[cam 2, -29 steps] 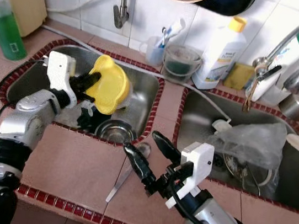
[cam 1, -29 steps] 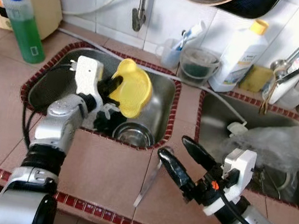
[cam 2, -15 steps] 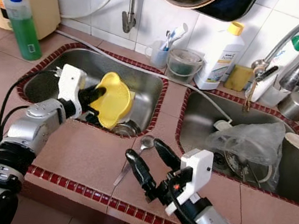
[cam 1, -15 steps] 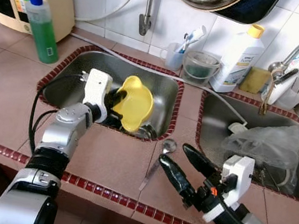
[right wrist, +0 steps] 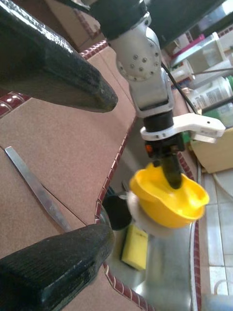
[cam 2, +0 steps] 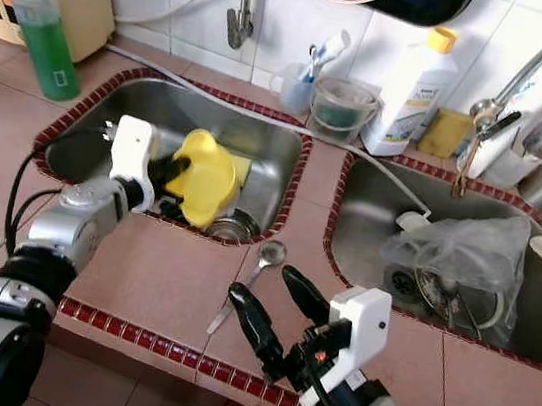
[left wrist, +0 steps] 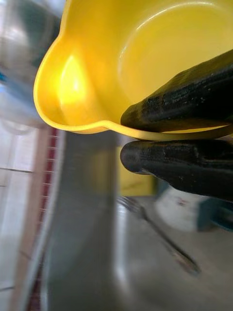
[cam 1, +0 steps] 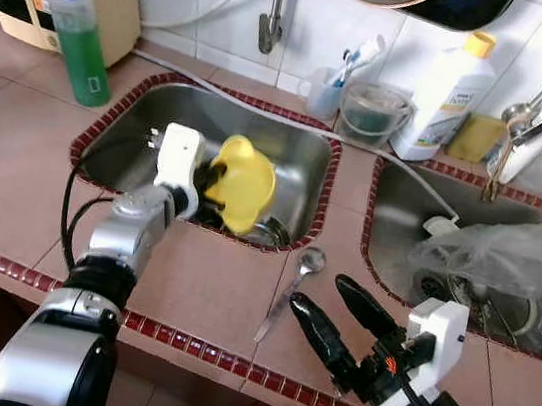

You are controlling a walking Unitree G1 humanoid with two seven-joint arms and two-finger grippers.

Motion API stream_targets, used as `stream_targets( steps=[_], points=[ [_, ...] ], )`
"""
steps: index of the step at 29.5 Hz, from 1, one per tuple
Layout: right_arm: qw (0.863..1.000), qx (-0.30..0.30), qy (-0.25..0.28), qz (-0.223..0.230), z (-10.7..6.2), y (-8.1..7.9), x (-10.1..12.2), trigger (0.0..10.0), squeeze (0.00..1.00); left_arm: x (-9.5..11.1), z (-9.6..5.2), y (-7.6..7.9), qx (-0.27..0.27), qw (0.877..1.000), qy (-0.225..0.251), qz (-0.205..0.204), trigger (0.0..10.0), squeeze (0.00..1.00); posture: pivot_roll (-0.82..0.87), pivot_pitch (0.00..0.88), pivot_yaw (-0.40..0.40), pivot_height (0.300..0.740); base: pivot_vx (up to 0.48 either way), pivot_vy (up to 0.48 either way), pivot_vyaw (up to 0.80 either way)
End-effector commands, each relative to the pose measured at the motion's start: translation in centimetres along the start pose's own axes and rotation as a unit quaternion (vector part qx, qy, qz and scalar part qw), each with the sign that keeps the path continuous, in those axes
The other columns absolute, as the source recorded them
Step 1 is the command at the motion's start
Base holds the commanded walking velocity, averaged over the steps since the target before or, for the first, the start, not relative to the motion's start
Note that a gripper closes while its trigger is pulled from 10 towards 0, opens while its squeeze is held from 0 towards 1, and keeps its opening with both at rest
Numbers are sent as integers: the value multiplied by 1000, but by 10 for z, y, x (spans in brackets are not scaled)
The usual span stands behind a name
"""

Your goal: Kitchen organization

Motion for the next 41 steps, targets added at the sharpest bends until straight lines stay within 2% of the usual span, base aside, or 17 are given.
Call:
stream_targets(
  steps=[1,5,13,20,27,28,29,30,41],
  points=[
    [1000,13,11,7,-3,-9,5,10000,0,9,5,1,3,1000,12,-8,10000,0,-155,166,-57,740,0,0,0],
    [1000,10,10,10,-7,-13,5,10000,0,13,8,-1,8,1000,9,-10,10000,0,-168,190,-57,740,0,0,0],
    [999,0,11,34,-19,-24,6,10000,0,14,11,-7,2,999,-8,32,10000,0,-193,243,-53,740,0,0,0],
    [999,-6,14,42,-31,-26,13,10000,0,24,8,-26,3,998,-8,66,10000,0,-207,266,-49,740,0,0,0],
    [999,-11,24,48,-33,-24,18,10000,0,33,6,-42,17,995,-10,93,10000,0,-206,257,-43,740,0,0,0],
    [999,-12,24,47,-33,-24,18,10000,0,33,6,-42,19,995,-11,95,10000,235,-206,257,-43,740,0,0,0],
    [999,-12,24,47,-33,-24,18,10000,0,33,6,-42,19,995,-11,95,10000,235,-206,257,-43,740,0,0,0],
    [998,-12,25,48,-32,-23,19,10000,0,32,6,-42,18,996,-11,92,10000,1000,-204,252,-42,740,0,0,0],
    [998,-7,29,54,-29,-22,21,10000,0,35,7,-42,15,996,-7,82,10000,1000,-199,247,-45,740,0,0,0]
  ],
)
Point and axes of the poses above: a point about 5 cm out from each wrist's last joint towards the gripper, its own z axis pointing out of the wrist towards the gripper, its own x axis along the axis of the wrist's last joint, y = z × x, the point moved 4 cm from there along z, pointing out of the wrist towards the gripper, and after that the axes turned 13 degrees about z, right-handed, at the moved point
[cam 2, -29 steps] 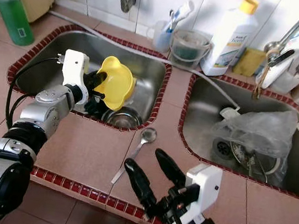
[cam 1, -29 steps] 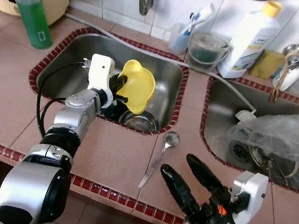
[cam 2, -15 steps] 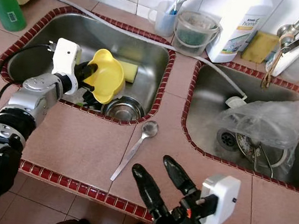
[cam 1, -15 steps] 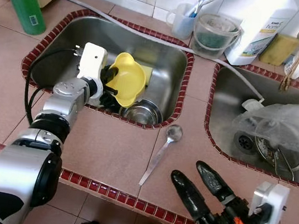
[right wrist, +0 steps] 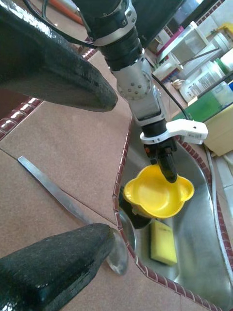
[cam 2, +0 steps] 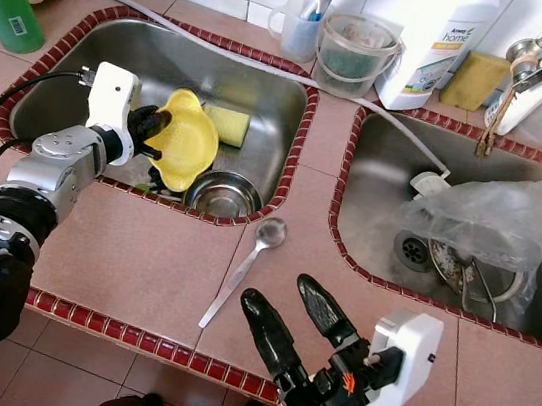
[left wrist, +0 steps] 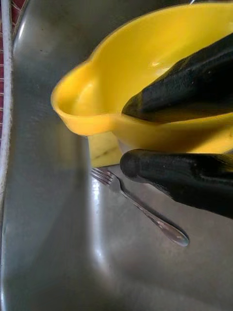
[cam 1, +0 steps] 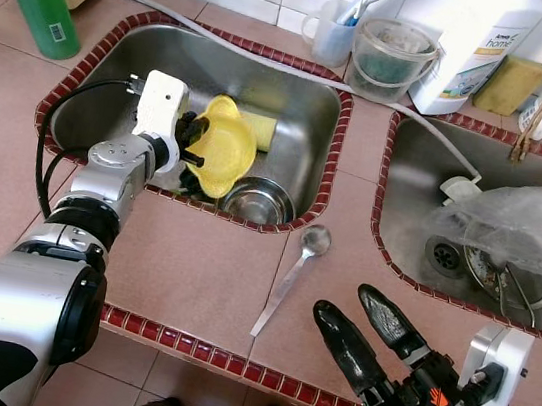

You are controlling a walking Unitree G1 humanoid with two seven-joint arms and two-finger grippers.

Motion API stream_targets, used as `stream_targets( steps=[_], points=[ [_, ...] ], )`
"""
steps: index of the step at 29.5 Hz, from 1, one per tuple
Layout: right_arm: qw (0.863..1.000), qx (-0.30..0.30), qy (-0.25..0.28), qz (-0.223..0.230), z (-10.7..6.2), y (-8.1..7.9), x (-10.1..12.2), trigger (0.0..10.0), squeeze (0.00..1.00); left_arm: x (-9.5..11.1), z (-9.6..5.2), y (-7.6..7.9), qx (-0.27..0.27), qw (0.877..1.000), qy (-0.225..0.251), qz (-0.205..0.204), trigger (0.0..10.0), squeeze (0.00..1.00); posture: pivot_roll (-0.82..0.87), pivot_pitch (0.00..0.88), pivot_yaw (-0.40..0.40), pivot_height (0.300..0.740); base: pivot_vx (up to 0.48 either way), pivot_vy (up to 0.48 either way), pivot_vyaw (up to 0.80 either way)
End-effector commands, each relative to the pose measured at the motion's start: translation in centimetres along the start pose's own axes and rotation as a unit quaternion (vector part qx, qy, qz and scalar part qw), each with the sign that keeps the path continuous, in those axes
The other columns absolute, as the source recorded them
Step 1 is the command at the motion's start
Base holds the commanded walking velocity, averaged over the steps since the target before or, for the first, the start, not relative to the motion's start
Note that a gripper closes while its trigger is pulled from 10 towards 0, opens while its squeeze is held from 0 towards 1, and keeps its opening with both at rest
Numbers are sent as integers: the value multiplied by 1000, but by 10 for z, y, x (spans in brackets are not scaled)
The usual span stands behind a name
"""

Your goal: Kitchen organization

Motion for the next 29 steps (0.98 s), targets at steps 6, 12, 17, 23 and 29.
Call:
stream_targets(
  steps=[6,12,17,23,29],
  points=[
    [1000,-1,2,-2,2,3,3,10000,0,15,1,-6,-2,1000,20,0,10000,1000,-189,237,-45,740,0,0,0],
    [1000,0,3,-4,5,5,3,10000,0,16,1,-7,1,1000,22,-5,10000,1000,-180,225,-43,740,0,0,0],
    [999,-7,20,-26,16,17,9,10000,0,21,0,-5,-11,999,43,-16,10000,1000,-143,179,-42,740,0,0,0],
    [997,-16,43,-57,32,34,21,10000,0,20,-1,0,-16,997,61,-36,10000,1000,-115,127,-43,740,0,0,0],
    [994,-22,69,-86,47,48,34,10000,0,18,-4,7,-17,995,88,-50,10000,1000,-85,87,-58,740,0,0,0]
  ],
)
Point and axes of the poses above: a point about 5 cm out from each wrist's last joint towards the gripper, its own z axis pointing out of the wrist towards the gripper, its own x axis along the axis of the wrist's last joint, y = z × x, the point moved 4 cm from there along z, pointing out of the wrist towards the gripper, and after that the axes turned 13 degrees about z, right-handed, at the moved point
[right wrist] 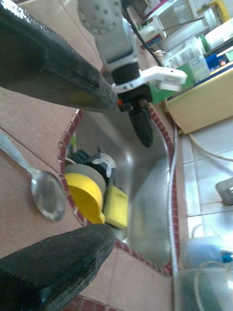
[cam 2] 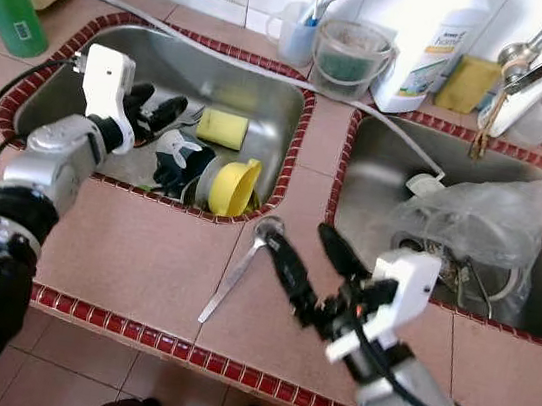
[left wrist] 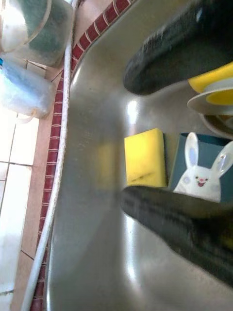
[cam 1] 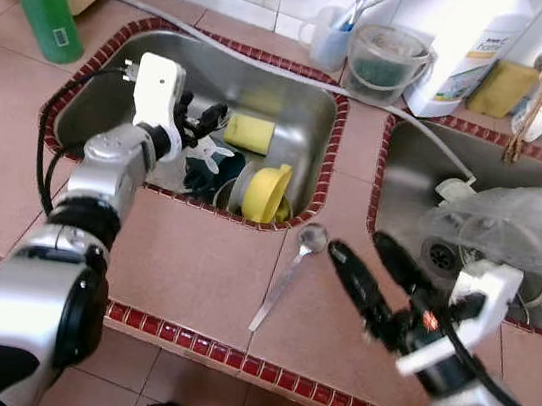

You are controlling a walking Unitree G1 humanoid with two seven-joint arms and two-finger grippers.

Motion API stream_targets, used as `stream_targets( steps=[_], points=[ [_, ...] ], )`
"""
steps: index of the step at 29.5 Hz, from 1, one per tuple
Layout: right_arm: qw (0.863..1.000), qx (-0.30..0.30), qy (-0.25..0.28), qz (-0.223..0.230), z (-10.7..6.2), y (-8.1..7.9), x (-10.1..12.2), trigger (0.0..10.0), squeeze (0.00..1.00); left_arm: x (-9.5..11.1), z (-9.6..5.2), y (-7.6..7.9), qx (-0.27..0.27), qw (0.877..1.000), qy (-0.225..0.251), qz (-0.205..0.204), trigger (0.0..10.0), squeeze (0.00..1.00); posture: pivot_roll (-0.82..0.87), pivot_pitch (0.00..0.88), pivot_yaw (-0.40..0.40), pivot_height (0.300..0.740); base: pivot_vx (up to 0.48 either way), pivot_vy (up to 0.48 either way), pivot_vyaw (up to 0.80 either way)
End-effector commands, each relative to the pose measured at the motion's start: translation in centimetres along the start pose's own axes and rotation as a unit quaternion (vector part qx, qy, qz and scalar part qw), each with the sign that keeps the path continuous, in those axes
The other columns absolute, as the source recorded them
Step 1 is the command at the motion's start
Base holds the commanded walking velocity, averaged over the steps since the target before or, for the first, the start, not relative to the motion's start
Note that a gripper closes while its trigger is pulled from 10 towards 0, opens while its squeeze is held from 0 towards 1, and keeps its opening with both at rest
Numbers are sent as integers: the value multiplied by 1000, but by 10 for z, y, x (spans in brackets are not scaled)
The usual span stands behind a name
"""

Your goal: Kitchen organization

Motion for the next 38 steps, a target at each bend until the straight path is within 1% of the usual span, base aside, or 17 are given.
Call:
stream_targets(
  steps=[1,2,7,8,12,13,17,18,19,21,22,24,27,31,33,35,38],
  points=[
    [1000,-10,6,-5,-2,6,2,10000,0,7,0,0,0,1000,19,-3,10000,1000,-85,87,-58,740,0,0,0],
    [1000,-4,9,-13,2,8,3,10000,0,9,-2,2,0,999,35,-3,10000,1000,-71,67,-68,740,0,0,0],
    [999,-8,19,-44,15,16,6,10000,0,8,-8,6,14,998,57,3,10000,1000,-59,40,-77,740,0,0,0],
    [997,-25,32,-66,21,23,7,10000,0,7,-13,7,26,997,68,0,10000,1000,-54,27,-79,740,0,0,0],
    [992,-59,49,-97,30,33,7,10000,0,8,-21,8,45,995,92,12,10000,1000,-47,11,-80,740,0,0,0],
    [990,-74,58,-105,33,37,8,10000,0,8,-24,8,52,994,96,6,10000,27,-45,8,-79,740,0,0,0],
    [974,-139,99,-146,38,51,13,10000,0,8,-37,13,76,990,119,-8,10000,0,-38,0,-73,740,0,0,0],
    [965,-166,116,-165,39,57,15,10000,0,9,-43,16,86,988,130,-3,10000,0,-38,0,-72,740,0,0,0],
    [963,-172,120,-169,39,58,15,10000,0,9,-45,16,89,987,132,-1,10000,0,-38,0,-70,740,0,0,0],
    [953,-186,120,-204,39,62,13,10000,0,5,-51,22,90,987,135,2,10000,0,-36,0,-67,740,0,0,0],
    [953,-187,114,-209,40,63,10,10000,0,4,-53,24,92,986,137,5,10000,0,-35,0,-65,740,0,0,0],
    [955,-193,93,-205,37,72,-5,10000,0,0,-61,33,85,985,149,-13,10000,0,-29,0,-63,740,0,0,0],
    [954,-197,89,-210,36,75,-10,10000,0,0,-65,42,79,985,152,6,10000,0,-28,0,-63,740,0,0,0],
    [949,-203,96,-223,36,76,-10,10000,0,-5,-71,54,63,986,153,-5,10000,0,-23,0,-64,740,0,0,0],
    [946,-205,94,-233,36,77,-13,10000,0,-6,-75,56,59,986,156,-20,10000,0,-24,0,-64,740,0,0,0],
    [941,-212,82,-250,32,81,-23,10000,0,-9,-80,59,54,986,156,-17,10000,0,-23,0,-64,740,0,0,0],
    [941,-212,76,-253,29,81,-28,10000,0,-8,-84,61,46,986,158,-15,10000,0,-22,0,-63,740,0,0,0]
  ],
)
Point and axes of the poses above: a point about 5 cm out from each wrist's last joint towards the gripper, its own z axis pointing out of the wrist towards the gripper, its own x axis along the axis of the wrist's last joint, y = z × x, the point moved 4 cm from there along z, pointing out of the wrist towards the gripper, and after that the axes turned 13 degrees about z, right-handed, at the moved point
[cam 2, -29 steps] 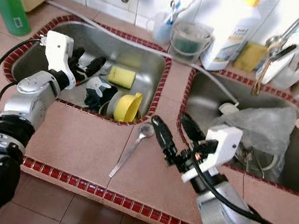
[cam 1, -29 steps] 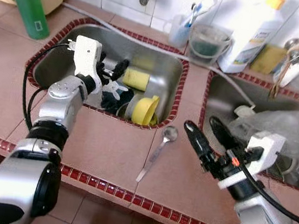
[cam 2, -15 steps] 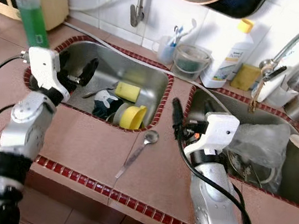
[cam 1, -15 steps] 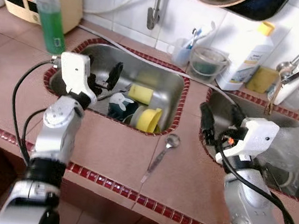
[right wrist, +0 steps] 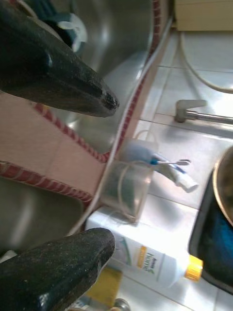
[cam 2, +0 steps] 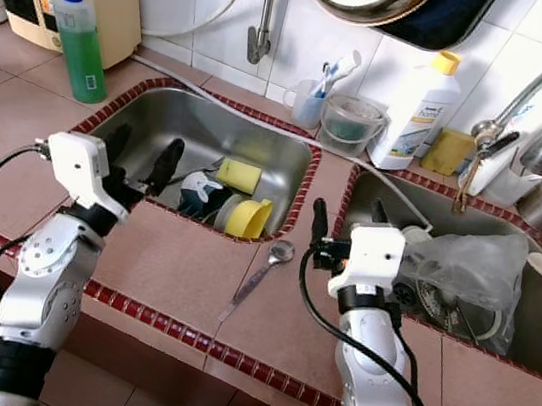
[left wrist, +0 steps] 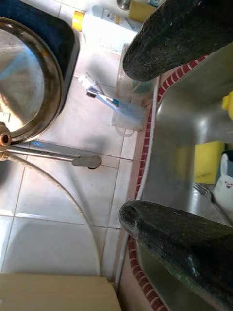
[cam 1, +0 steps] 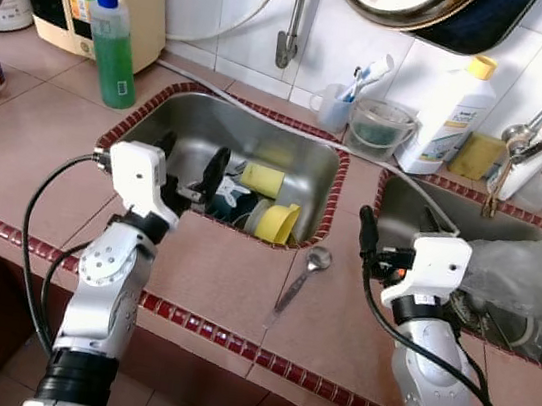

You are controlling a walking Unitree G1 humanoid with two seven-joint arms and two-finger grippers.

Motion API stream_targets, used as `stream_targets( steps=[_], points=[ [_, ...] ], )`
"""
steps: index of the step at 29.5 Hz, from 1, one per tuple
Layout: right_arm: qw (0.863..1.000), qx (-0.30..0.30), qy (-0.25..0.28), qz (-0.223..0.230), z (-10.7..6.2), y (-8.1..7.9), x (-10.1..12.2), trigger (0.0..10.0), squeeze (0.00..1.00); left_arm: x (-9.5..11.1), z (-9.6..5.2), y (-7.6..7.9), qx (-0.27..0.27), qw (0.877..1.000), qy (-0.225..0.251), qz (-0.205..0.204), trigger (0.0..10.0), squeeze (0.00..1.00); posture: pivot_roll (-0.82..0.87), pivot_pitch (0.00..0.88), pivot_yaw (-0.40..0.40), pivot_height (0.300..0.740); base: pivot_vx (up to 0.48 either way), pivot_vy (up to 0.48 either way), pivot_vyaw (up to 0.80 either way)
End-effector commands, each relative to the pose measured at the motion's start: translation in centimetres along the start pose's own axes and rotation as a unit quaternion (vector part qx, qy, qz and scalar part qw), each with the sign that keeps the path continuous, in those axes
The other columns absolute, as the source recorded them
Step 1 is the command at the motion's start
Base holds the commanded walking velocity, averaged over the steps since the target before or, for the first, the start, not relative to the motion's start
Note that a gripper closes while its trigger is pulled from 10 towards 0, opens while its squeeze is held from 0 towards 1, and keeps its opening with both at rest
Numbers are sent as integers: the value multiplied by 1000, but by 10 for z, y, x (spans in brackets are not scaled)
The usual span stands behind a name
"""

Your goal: Kitchen organization

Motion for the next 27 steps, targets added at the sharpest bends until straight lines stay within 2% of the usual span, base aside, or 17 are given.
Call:
stream_targets(
  steps=[1,9,27],
  points=[
    [1000,-5,2,-5,-2,1,-2,10000,0,9,1,5,-16,1000,14,0,10000,0,-22,0,-63,740,0,0,0],
    [1000,-10,15,-13,2,4,3,10000,0,13,2,1,-17,1000,20,-9,10000,0,-36,9,-57,740,0,-310,0],
    [1000,-12,11,-14,-1,9,3,10000,0,11,3,0,-13,999,14,-31,10000,0,-47,26,-64,740,0,-480,0]
  ],
)
Point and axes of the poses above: a point about 5 cm out from each wrist's last joint towards the gripper, its own z axis pointing out of the wrist towards the gripper, its own x axis along the axis of the wrist's last joint, y = z × x, the point moved 4 cm from there along z, pointing out of the wrist towards the gripper, and after that the axes turned 13 degrees about z, right-handed, at the moved point
